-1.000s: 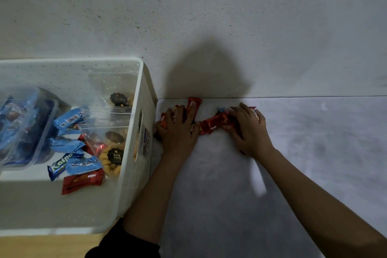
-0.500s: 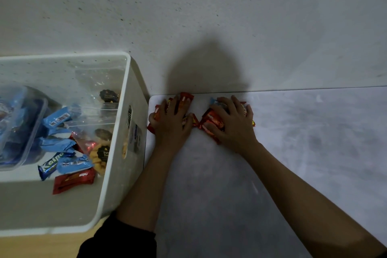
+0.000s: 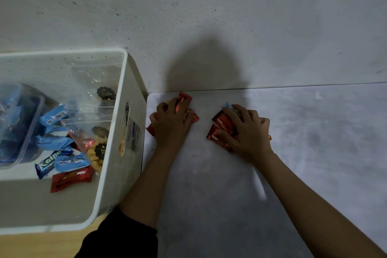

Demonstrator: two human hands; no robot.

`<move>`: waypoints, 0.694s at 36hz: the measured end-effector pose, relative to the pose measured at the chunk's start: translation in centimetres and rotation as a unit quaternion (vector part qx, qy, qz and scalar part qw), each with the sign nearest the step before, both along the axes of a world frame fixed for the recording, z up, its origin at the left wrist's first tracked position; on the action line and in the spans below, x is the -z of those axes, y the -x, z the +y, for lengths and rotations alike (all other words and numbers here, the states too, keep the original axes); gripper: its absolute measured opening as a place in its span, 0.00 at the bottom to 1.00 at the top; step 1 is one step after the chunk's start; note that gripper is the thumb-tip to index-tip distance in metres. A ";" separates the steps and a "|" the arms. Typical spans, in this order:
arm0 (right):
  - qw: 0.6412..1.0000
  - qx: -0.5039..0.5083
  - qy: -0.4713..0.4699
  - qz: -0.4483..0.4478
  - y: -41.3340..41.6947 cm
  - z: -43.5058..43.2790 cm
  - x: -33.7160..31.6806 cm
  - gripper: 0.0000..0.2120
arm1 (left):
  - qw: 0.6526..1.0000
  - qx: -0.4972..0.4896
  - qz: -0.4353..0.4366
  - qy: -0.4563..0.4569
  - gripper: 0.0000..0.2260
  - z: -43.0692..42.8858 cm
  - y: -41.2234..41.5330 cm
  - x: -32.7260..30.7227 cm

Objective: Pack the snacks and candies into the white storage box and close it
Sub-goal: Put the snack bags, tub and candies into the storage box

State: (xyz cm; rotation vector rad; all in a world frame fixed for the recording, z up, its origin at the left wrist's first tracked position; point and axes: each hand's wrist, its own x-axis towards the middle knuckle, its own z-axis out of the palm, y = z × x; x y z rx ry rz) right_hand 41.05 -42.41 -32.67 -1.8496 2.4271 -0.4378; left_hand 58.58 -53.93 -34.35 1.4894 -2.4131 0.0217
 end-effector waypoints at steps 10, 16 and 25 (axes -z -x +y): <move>0.999 0.023 0.021 -0.013 -0.7 0.4 0.1 0.29 | 0.997 0.025 0.007 -0.073 0.30 0.5 -0.8 -1.0; 0.999 0.020 0.024 -0.011 -0.5 0.4 0.2 0.24 | 1.000 0.012 0.008 0.007 0.24 0.6 -1.0 0.0; 0.997 0.046 -0.053 -0.028 -2.4 0.6 -1.0 0.46 | 0.999 0.001 -0.012 0.040 0.21 0.8 -0.8 0.4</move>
